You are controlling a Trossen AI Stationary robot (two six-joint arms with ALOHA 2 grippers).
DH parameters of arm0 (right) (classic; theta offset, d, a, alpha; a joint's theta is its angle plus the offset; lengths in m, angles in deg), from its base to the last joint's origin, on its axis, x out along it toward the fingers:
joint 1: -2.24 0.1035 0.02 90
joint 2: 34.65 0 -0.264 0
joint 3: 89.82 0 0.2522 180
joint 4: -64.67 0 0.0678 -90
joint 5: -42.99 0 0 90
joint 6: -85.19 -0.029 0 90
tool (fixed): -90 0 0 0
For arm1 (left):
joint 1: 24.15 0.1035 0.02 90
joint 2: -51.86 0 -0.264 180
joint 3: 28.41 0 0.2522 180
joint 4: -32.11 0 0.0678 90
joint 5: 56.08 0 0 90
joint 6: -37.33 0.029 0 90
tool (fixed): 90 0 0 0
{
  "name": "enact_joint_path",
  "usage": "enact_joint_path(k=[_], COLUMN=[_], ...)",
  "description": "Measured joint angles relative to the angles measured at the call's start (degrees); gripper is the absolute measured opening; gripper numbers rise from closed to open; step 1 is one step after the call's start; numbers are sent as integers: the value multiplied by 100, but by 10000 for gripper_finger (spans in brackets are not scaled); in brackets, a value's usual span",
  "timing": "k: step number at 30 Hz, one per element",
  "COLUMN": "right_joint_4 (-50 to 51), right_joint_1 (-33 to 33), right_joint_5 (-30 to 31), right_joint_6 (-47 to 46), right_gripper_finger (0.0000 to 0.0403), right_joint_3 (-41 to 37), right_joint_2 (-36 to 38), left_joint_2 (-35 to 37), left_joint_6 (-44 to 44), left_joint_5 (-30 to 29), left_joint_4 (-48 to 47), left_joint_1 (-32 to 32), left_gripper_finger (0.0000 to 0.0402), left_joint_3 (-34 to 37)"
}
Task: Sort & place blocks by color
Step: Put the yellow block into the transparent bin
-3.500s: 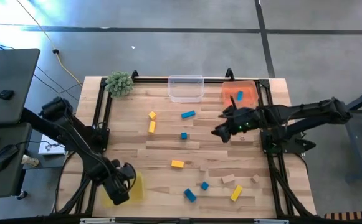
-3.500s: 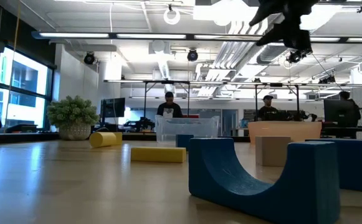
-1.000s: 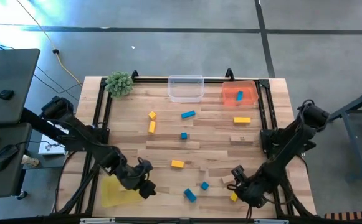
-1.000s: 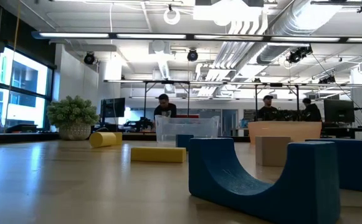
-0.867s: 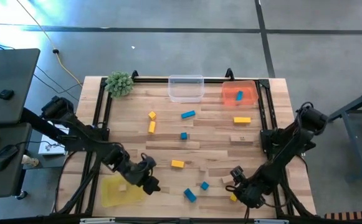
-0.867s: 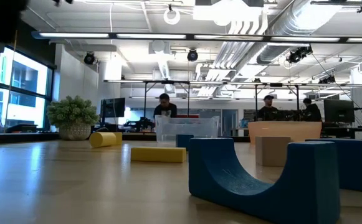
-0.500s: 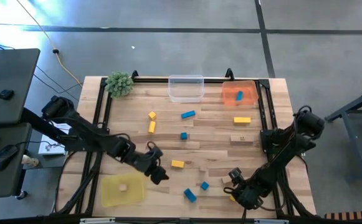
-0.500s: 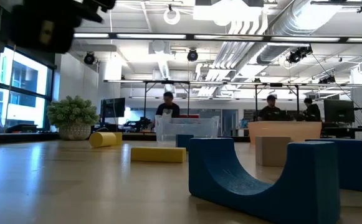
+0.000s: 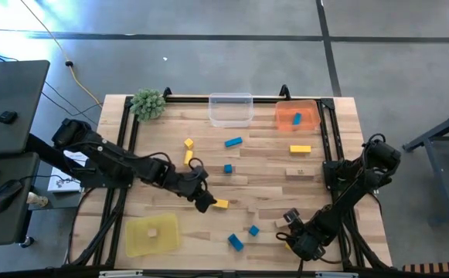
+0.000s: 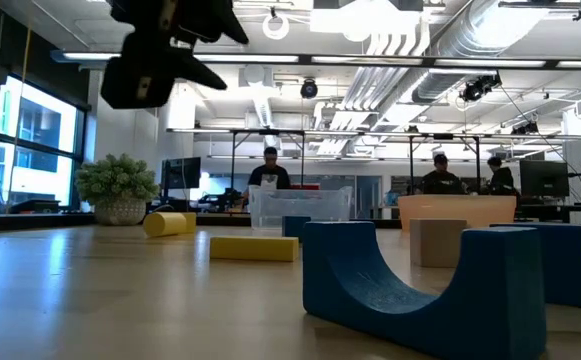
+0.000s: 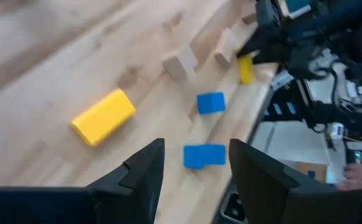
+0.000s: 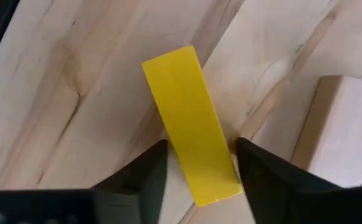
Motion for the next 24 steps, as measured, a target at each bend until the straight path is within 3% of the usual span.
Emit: enact_joint_path(k=[6, 15, 24], right_joint_4=[-6, 29, 1], right_joint_1=[-87, -333, -803], right_joint_5=[-109, -286, -222], right_joint_6=[-454, -1251, -1382], right_gripper_finger=[78, 78, 78], right_joint_3=[0, 116, 615], right_joint_2=[0, -12, -33], left_joint_2=[0, 0, 0], left_joint_6=[503, 1375, 2231], left_joint_5=[-2, 0, 0], left_joint_4=[-222, -679, -836], left_joint_1=[304, 682, 1069], left_gripper_finger=[170, 146, 136], left_joint_3=[0, 0, 0])
